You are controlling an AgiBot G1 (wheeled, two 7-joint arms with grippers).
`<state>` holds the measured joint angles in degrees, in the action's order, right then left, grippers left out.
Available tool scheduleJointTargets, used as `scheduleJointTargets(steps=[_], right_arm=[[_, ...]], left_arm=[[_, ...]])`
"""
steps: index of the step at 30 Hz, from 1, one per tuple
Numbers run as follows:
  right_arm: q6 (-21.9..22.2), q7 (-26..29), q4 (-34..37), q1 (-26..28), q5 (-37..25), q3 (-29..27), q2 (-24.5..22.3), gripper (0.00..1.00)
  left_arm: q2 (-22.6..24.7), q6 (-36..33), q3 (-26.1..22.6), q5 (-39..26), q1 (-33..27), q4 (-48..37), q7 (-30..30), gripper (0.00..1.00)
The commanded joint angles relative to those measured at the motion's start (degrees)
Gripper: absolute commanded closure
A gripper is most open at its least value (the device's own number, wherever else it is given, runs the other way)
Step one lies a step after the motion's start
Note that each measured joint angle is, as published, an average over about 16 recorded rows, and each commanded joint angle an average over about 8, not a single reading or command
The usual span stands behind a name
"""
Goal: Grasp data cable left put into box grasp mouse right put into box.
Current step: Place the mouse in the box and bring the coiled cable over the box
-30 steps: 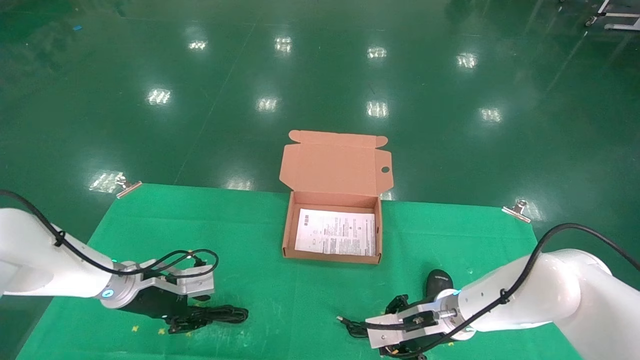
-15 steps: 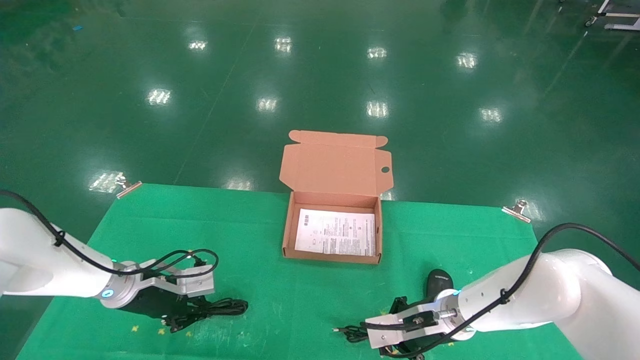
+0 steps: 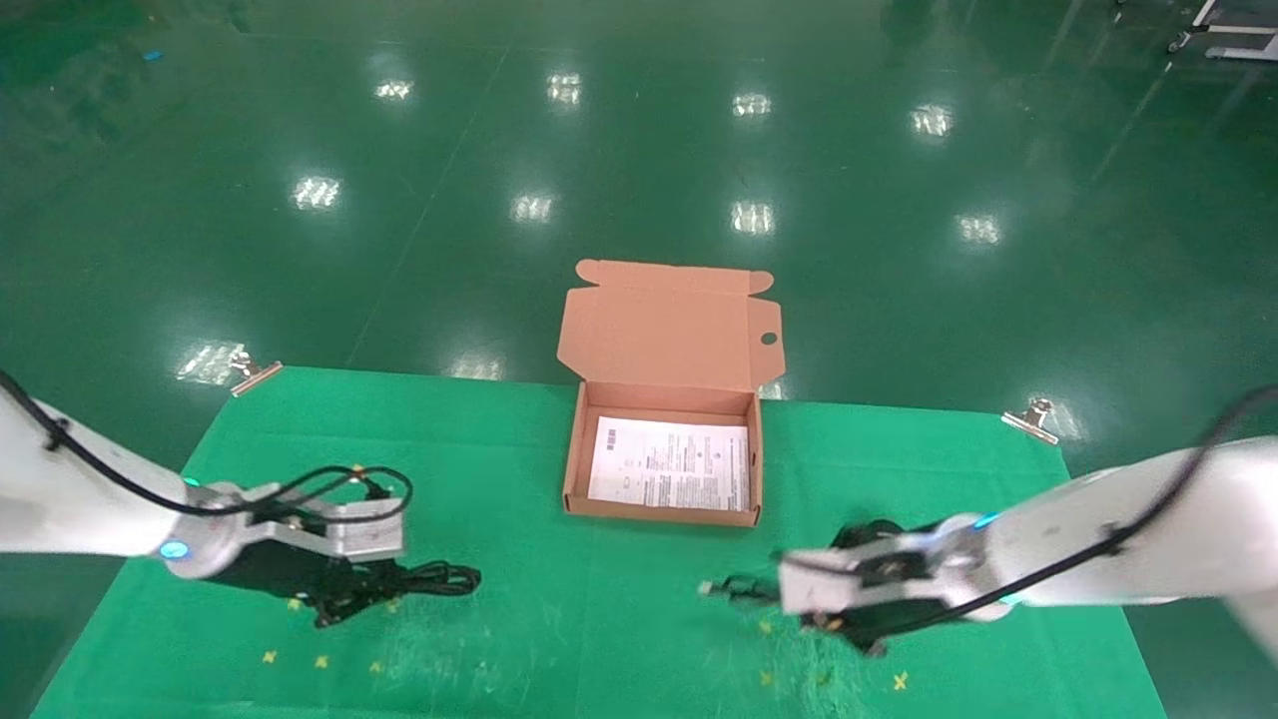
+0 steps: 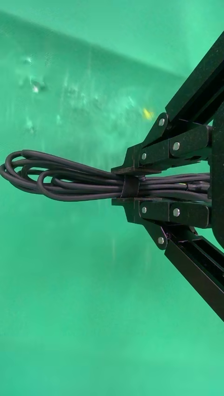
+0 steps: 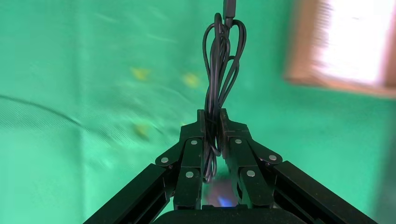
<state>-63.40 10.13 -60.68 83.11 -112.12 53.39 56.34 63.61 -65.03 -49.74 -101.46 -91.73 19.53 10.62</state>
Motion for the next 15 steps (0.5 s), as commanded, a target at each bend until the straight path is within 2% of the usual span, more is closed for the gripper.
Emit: scheduleJointTargets(steps=[1,5,8,11,15], right_arm=[[-0.6,2.4,-3.6,1.1,0.2,-1.1,-2.9,1.0],[0.9,7.3,-10.3,4.3,-2.7,-3.4,-6.5,1.0],[2.6,9.8,-12.6,7.1,-5.1,-4.9,-6.9,1.0],[4.7,10.8,-12.8,10.1,-6.8,-6.1,-5.2,1.0],[8.0,10.0,-10.1,14.0,-7.2,-7.2,-0.5,1.0]], left_arm=[[-1.3,-1.1,0.1,0.1,-1.1,1.9,1.0,1.0],[-3.6,-0.3,0.6,-0.2,-2.8,9.8,-0.3,1.0],[-4.7,1.8,1.3,-0.6,-3.5,16.3,-2.8,1.0],[-5.2,4.9,1.9,-1.4,-3.9,22.6,-5.8,1.0],[-4.8,9.3,2.6,-3.3,-4.3,29.1,-10.0,1.0]])
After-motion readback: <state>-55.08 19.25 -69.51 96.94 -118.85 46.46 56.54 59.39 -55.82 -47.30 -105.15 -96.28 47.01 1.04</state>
